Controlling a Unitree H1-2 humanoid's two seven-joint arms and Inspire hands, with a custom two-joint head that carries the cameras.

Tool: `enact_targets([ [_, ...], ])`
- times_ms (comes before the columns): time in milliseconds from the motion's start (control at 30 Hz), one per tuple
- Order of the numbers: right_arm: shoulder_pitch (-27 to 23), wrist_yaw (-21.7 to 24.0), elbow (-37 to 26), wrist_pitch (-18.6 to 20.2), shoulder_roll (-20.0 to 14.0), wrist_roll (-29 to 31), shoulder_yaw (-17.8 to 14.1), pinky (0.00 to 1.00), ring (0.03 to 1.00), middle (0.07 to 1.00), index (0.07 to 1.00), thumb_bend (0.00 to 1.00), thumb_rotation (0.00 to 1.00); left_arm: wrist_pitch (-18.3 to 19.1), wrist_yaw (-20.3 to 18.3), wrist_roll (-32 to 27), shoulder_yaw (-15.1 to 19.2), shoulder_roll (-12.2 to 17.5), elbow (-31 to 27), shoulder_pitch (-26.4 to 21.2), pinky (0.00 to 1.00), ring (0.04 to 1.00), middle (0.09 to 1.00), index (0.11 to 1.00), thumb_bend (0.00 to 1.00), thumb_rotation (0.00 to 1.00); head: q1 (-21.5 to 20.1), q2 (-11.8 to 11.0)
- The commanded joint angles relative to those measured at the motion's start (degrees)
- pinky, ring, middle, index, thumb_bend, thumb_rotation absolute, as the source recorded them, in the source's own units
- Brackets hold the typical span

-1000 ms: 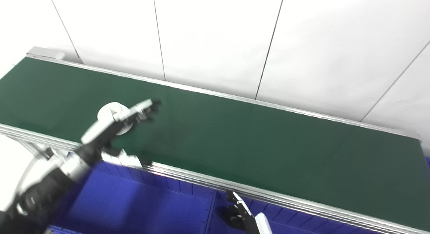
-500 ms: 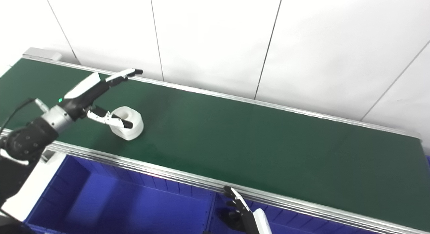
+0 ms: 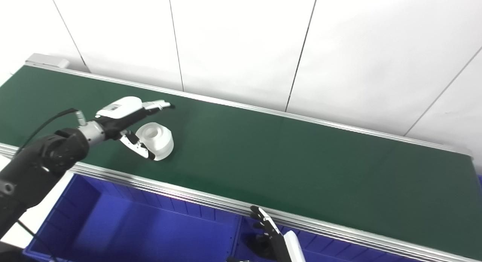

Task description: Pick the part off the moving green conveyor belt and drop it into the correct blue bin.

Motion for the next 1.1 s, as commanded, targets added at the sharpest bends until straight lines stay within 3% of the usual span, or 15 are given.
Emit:
enact_targets([
  [0,-0.2,-0.3,-1.6,-1.8,0.3,0.7,-0.1,0.69,0.809,0.860,0.905,0.70,0.24,0.7,0.0,1.5,-0.8,1.2,-0.5,-2.6,0.98,0.967,0.960,0.907,0.87,0.15,-0.1,0.0],
  [133,-0.1,-0.3,-1.7,-1.8,0.3,0.9,-0.2,0.69,0.812,0.861,0.907,0.70,0.24,2.4,-3.6,0.6,-3.6,0.1,-0.2,-3.7,1.00,0.995,0.989,0.911,0.90,0.08,0.1,0.3],
  [233,0.0,0.1,-2.1,-1.2,0.3,1.1,-0.2,0.70,0.818,0.863,0.911,0.70,0.25,1.7,-3.1,0.1,-4.5,-1.1,0.9,-4.1,0.98,0.978,0.977,0.885,0.92,0.02,0.1,0.4],
  [300,0.1,0.0,-2.3,-1.2,0.3,1.0,-0.3,0.70,0.819,0.862,0.912,0.70,0.25,2.1,-2.9,-1.7,-4.2,-2.3,1.8,-4.1,0.81,0.891,0.926,0.859,0.82,0.00,-0.1,0.6],
  [333,0.1,0.1,-2.4,-1.1,0.3,1.0,-0.3,0.70,0.820,0.862,0.912,0.69,0.25,1.3,-2.0,-2.2,-4.1,-2.9,2.9,-4.3,0.75,0.838,0.884,0.833,0.77,0.00,-0.2,0.7],
  [367,0.1,0.1,-2.4,-1.1,0.3,0.9,-0.3,0.70,0.820,0.863,0.913,0.69,0.25,0.7,-1.2,-2.5,-4.1,-3.3,3.6,-4.3,0.64,0.714,0.767,0.747,0.63,0.00,-0.2,0.7],
  [400,0.2,0.1,-2.6,-1.0,0.3,0.8,-0.3,0.70,0.820,0.863,0.913,0.69,0.25,-0.8,0.2,-2.8,-4.1,-3.6,4.8,-4.5,0.62,0.700,0.753,0.736,0.61,0.00,-0.2,0.9],
  [433,0.2,0.1,-2.7,-0.9,0.3,0.7,-0.3,0.70,0.820,0.864,0.913,0.69,0.26,-1.9,1.1,-3.0,-4.1,-3.9,5.7,-4.7,0.58,0.639,0.692,0.620,0.55,0.02,-0.2,0.9],
  [467,0.2,0.2,-2.8,-1.0,0.3,0.8,-0.3,0.69,0.819,0.864,0.913,0.69,0.26,-2.5,2.1,-2.9,-4.1,-4.1,6.1,-4.7,0.55,0.608,0.660,0.560,0.53,0.02,-0.3,1.0],
  [500,0.3,0.2,-2.8,-1.0,0.3,0.9,-0.3,0.70,0.823,0.866,0.912,0.69,0.25,-2.8,2.8,-2.9,-4.1,-4.3,6.3,-4.7,0.48,0.537,0.547,0.536,0.52,0.01,-0.3,1.1],
  [567,0.4,0.3,-3.0,-1.0,0.3,1.0,-0.4,0.70,0.826,0.868,0.914,0.69,0.25,-3.2,4.1,-3.3,-3.8,-4.7,5.9,-4.5,0.44,0.491,0.481,0.527,0.51,0.00,-0.3,1.3],
  [867,1.2,0.8,-4.3,-0.3,0.4,0.6,-0.3,0.71,0.833,0.876,0.921,0.68,0.28,-5.5,6.8,-6.6,-0.9,-4.9,2.4,-2.2,0.44,0.483,0.457,0.524,0.51,0.00,-1.7,3.2],
  [933,1.5,0.8,-4.7,0.0,0.5,0.2,-0.3,0.72,0.836,0.878,0.926,0.68,0.31,-6.4,6.9,-7.8,0.0,-4.9,0.8,-1.3,0.42,0.421,0.471,0.542,0.50,0.00,-2.3,3.8],
  [1000,1.9,0.9,-5.5,0.4,0.5,-0.1,-0.2,0.72,0.838,0.881,0.929,0.67,0.32,-6.5,6.7,-8.8,1.0,-4.9,-1.2,-0.3,0.40,0.402,0.466,0.547,0.50,0.00,-3.1,5.0],
  [1067,2.2,0.8,-6.0,0.5,0.6,-0.4,0.0,0.73,0.845,0.886,0.934,0.66,0.34,-7.3,6.5,-11.9,2.4,-5.3,-6.1,2.3,0.41,0.407,0.473,0.544,0.50,0.00,-5.1,7.7],
])
